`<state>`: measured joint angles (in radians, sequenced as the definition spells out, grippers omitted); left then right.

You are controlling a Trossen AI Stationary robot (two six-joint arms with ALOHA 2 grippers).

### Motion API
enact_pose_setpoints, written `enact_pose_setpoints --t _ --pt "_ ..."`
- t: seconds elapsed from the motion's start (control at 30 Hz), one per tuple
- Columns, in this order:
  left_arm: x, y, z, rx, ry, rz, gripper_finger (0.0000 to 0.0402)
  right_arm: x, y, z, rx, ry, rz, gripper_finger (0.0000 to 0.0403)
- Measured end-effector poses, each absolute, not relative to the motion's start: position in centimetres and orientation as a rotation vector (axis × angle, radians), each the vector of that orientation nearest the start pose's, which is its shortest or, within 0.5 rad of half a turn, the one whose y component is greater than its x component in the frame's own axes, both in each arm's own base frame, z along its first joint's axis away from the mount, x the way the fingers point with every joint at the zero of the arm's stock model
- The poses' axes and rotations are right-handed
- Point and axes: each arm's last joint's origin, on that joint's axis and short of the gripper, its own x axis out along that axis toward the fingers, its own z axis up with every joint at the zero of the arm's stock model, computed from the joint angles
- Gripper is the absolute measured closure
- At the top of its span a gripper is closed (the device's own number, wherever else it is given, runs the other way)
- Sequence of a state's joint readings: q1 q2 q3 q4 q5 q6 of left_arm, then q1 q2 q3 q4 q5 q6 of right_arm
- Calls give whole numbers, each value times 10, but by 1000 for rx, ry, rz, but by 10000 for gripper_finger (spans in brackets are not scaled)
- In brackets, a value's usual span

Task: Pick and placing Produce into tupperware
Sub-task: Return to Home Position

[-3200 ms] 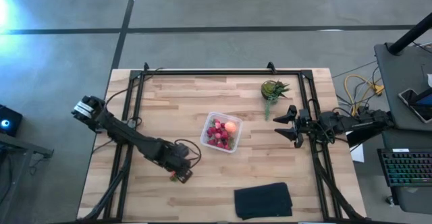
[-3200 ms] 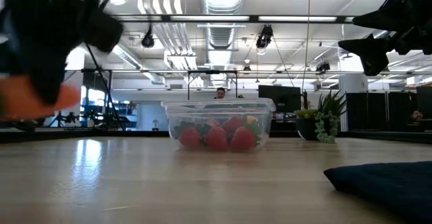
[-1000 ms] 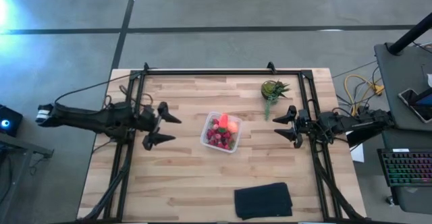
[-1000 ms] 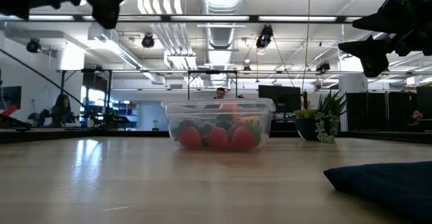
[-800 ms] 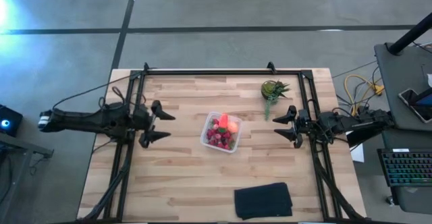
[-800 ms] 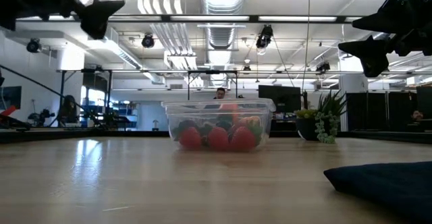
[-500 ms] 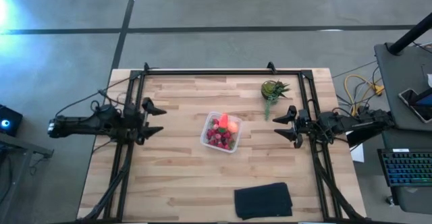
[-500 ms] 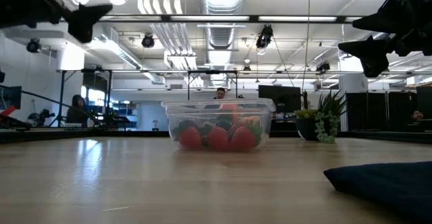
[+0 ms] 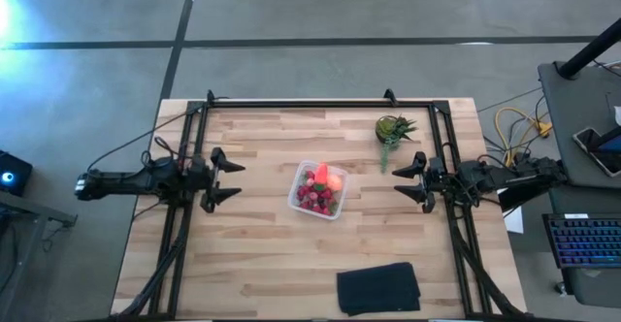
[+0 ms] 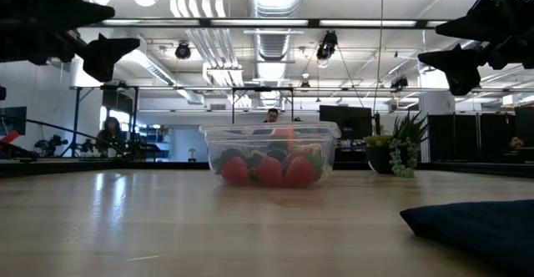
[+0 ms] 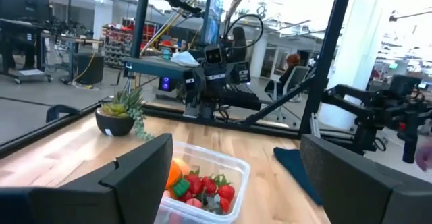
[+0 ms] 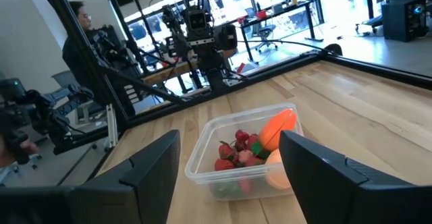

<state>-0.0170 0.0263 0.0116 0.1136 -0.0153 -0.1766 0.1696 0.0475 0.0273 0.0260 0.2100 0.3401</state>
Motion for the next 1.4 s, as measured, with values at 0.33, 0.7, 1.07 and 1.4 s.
enact_pose_setpoints --t 0.33,0.7,1.07,1.4 --pt "102 -1 171 -177 -44 -4 91 98 11 172 341 -13 -39 157" --pt "106 -1 166 -176 13 0 91 98 11 172 341 -12 -39 157" --pt "108 -1 161 -175 63 5 91 98 11 172 341 -13 -39 160" --pt "110 -1 158 -174 97 8 91 98 11 172 341 -13 -39 158"
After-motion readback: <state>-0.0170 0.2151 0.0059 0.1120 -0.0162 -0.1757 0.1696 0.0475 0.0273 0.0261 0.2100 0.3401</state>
